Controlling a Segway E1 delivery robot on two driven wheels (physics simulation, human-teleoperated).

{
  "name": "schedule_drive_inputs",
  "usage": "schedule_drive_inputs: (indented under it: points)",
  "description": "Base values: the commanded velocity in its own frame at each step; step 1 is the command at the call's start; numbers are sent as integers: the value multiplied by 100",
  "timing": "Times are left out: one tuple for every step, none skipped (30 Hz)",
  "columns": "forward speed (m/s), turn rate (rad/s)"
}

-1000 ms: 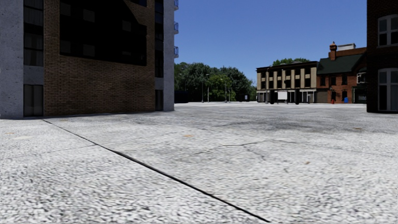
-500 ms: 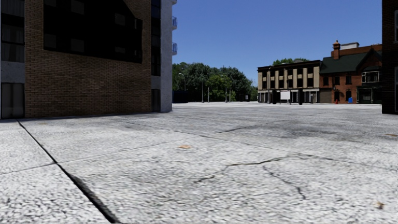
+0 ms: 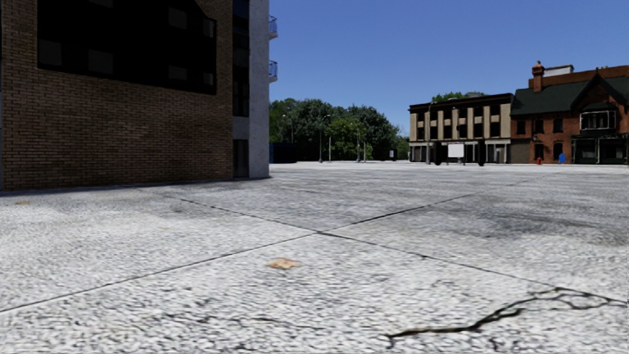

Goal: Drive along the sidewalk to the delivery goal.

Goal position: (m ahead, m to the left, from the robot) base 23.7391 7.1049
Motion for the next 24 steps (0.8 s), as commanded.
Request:
schedule_drive_inputs:
  points:
    - [200, 0]
    - [200, 0]
    - [200, 0]
    - [200, 0]
    - [200, 0]
    - [200, 0]
    - [200, 0]
    - [200, 0]
    - [200, 0]
    - [200, 0]
    - [200, 0]
    - [200, 0]
    - [200, 0]
    - [200, 0]
    - [200, 0]
    - [200, 0]
    - [200, 0]
    - [200, 0]
    - [200, 0]
    - [200, 0]
    - [200, 0]
    - [200, 0]
    - [200, 0]
    - [200, 0]
